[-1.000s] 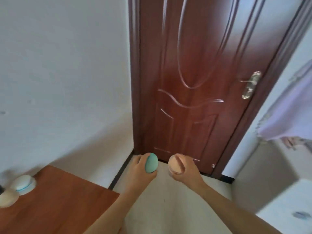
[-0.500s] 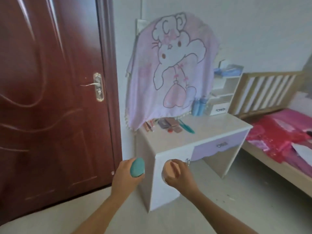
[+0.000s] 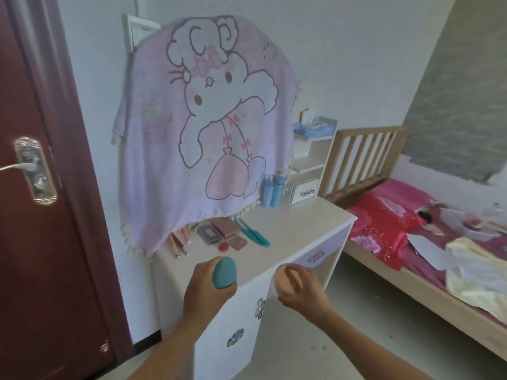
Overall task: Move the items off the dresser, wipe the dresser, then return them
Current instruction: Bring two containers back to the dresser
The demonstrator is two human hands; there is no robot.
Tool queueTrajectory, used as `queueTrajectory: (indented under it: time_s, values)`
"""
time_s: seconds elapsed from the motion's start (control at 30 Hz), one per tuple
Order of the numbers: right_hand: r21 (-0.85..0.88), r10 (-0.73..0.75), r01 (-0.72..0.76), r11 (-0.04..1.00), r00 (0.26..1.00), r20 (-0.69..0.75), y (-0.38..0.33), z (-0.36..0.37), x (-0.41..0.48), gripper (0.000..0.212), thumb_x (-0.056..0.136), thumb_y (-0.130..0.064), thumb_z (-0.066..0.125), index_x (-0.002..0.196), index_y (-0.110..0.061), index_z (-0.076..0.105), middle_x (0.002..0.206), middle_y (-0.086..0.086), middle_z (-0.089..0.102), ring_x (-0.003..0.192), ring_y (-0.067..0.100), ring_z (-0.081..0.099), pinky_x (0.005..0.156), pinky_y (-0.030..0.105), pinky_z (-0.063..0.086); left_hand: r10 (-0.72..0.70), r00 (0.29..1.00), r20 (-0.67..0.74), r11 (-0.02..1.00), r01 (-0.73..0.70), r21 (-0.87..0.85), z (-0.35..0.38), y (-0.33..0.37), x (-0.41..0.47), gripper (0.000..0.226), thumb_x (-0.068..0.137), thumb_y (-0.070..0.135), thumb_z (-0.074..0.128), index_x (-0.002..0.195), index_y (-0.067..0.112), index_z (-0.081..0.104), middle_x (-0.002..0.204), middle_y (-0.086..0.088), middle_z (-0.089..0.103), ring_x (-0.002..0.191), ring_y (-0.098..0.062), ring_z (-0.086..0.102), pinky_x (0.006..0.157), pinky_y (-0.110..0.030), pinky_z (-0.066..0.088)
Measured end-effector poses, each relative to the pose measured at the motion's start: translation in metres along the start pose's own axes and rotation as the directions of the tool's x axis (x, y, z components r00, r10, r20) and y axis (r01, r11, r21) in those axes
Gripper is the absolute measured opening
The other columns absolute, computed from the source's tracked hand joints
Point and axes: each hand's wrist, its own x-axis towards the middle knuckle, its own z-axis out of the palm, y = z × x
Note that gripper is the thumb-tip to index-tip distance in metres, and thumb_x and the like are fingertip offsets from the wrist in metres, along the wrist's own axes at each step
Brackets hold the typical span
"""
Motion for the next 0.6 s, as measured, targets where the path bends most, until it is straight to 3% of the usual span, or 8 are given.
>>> queueTrajectory:
  time_s: [0.1, 0.23, 0.27, 0.33, 0.43, 0.53, 0.6]
  values:
    - [-0.025, 0.011, -0.012, 1.000, 1.000, -0.024, 0.009, -0.002, 0.029, 0.053, 0.064, -0.011, 0.078, 0.107, -0.026, 0.052, 0.115, 0.004, 0.050, 0.102, 0.009, 0.057, 0.088, 0.024, 0.051, -0.012, 0.999, 0.051, 1.000, 0.011, 0.015, 0.017, -0.011, 0.037, 0.059, 0.071, 0.022, 0.077, 0.124, 0.020, 0.051, 0.105, 0.005, 0.044, 0.090, -0.012, 0.049, 0.075, -0.021, 0.042]
    - [-0.061, 0.023, -0.024, 0.998, 1.000, -0.018, 0.027, 0.002, 0.051, 0.053, 0.058, -0.022, 0.075, 0.099, -0.042, 0.047, 0.106, -0.008, 0.048, 0.102, 0.014, 0.060, 0.087, 0.030, 0.053, -0.070, 0.990, 0.122, 0.998, 0.069, 0.006, 0.053, -0.025, 0.068, 0.058, 0.071, 0.023, 0.076, 0.123, 0.022, 0.051, 0.107, 0.004, 0.046, 0.089, -0.012, 0.050, 0.072, -0.020, 0.040]
    - [-0.065, 0.030, -0.031, 0.997, 0.999, -0.024, 0.033, 0.002, 0.056, 0.051, 0.055, -0.030, 0.071, 0.098, -0.044, 0.047, 0.104, -0.012, 0.047, 0.101, 0.015, 0.060, 0.087, 0.029, 0.052, -0.077, 0.986, 0.151, 0.997, 0.077, 0.002, 0.064, -0.027, 0.073, 0.057, 0.070, 0.022, 0.076, 0.122, 0.022, 0.051, 0.107, 0.004, 0.046, 0.089, -0.011, 0.050, 0.073, -0.020, 0.040]
    - [-0.063, 0.054, -0.056, 0.996, 0.998, -0.029, 0.045, -0.001, 0.070, 0.048, 0.051, -0.038, 0.066, 0.098, -0.041, 0.055, 0.102, -0.014, 0.046, 0.097, 0.010, 0.059, 0.082, 0.013, 0.048, -0.077, 0.976, 0.205, 0.997, 0.080, -0.004, 0.087, -0.028, 0.082, 0.057, 0.070, 0.022, 0.076, 0.122, 0.023, 0.051, 0.106, 0.006, 0.045, 0.089, -0.011, 0.049, 0.074, -0.020, 0.039]
    - [-0.076, 0.083, -0.085, 0.994, 0.996, -0.027, 0.069, -0.016, 0.099, 0.055, 0.060, -0.014, 0.076, 0.111, -0.023, 0.057, 0.103, -0.004, 0.047, 0.095, 0.005, 0.055, 0.074, -0.003, 0.037, -0.079, 0.964, 0.256, 0.997, 0.073, 0.032, 0.120, -0.027, 0.103, 0.057, 0.071, 0.022, 0.075, 0.122, 0.024, 0.050, 0.104, 0.006, 0.044, 0.090, -0.010, 0.048, 0.075, -0.019, 0.039]
    - [-0.049, 0.113, -0.114, 0.992, 0.993, -0.026, 0.099, -0.032, 0.132, 0.058, 0.064, 0.003, 0.075, 0.106, -0.028, 0.049, 0.104, -0.001, 0.046, 0.094, -0.001, 0.053, 0.077, -0.003, 0.038, -0.107, 0.957, 0.270, 0.994, 0.095, 0.057, 0.151, -0.025, 0.129, 0.056, 0.071, 0.023, 0.074, 0.121, 0.024, 0.050, 0.105, 0.006, 0.046, 0.090, -0.010, 0.049, 0.075, -0.019, 0.039]
    - [-0.046, 0.113, -0.114, 0.992, 0.993, -0.014, 0.120, -0.044, 0.159, 0.057, 0.066, 0.004, 0.074, 0.111, -0.020, 0.051, 0.107, 0.004, 0.046, 0.093, -0.005, 0.052, 0.075, -0.003, 0.038, -0.106, 0.958, 0.266, 0.994, 0.091, 0.066, 0.175, -0.024, 0.153, 0.056, 0.070, 0.022, 0.075, 0.121, 0.023, 0.051, 0.109, 0.004, 0.049, 0.091, -0.011, 0.049, 0.075, -0.020, 0.039]
